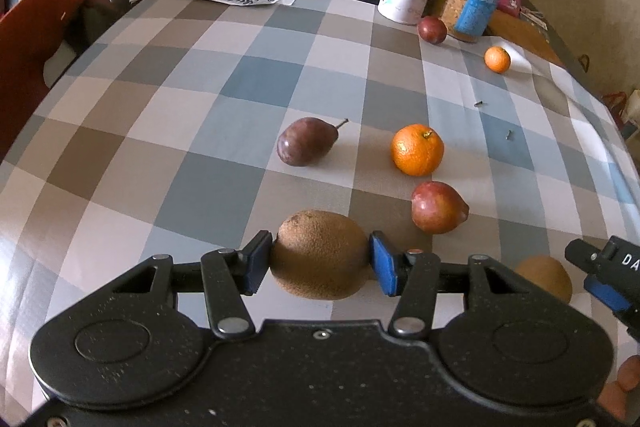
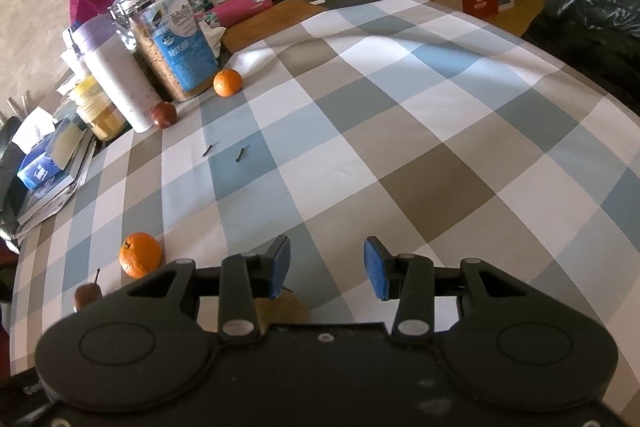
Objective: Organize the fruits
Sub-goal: 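Grasp a red pear with the right tool while the left tool holds the kiwi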
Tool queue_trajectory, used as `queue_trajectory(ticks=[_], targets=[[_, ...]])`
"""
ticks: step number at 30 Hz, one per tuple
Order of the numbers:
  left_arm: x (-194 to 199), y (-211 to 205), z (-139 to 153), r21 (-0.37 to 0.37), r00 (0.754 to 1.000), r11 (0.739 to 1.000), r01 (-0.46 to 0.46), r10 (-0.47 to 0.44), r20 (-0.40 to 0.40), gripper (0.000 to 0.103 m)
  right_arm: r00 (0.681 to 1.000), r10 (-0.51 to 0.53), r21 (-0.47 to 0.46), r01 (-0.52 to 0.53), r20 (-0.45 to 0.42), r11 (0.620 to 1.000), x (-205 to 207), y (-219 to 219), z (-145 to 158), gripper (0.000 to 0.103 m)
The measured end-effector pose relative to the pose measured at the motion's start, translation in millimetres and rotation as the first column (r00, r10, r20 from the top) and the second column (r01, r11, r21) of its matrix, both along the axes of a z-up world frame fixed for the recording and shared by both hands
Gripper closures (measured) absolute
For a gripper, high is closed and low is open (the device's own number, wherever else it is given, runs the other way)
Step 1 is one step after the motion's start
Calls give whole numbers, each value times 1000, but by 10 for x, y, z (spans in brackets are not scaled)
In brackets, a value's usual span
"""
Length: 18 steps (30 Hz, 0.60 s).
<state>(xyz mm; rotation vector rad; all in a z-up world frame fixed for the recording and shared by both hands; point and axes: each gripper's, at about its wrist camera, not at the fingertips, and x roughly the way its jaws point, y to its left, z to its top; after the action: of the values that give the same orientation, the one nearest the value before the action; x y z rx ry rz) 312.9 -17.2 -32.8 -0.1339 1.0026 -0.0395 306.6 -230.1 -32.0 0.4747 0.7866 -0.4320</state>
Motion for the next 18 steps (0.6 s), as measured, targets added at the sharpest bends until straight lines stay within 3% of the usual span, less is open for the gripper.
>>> queue_trajectory(ticks=[7,11,15,18], targets=[[6,29,-1,-17,1000,1000,-16,16,7,45,997,57,24,-58,50,998,-43,43,54,59],[0,-13,-3,9,1000,1000,-15,15,19,45,984,140,42,-146,114,988,-112,109,128,59],[-12,-71,-8,45,999,999,-11,10,35,45,939,308,26,-315,153,949,-185,243,215,59],[24,-30,-44,11,1000,1000,-13,13,6,45,890,445,-22,-445,104,895,-204,400,204,59]])
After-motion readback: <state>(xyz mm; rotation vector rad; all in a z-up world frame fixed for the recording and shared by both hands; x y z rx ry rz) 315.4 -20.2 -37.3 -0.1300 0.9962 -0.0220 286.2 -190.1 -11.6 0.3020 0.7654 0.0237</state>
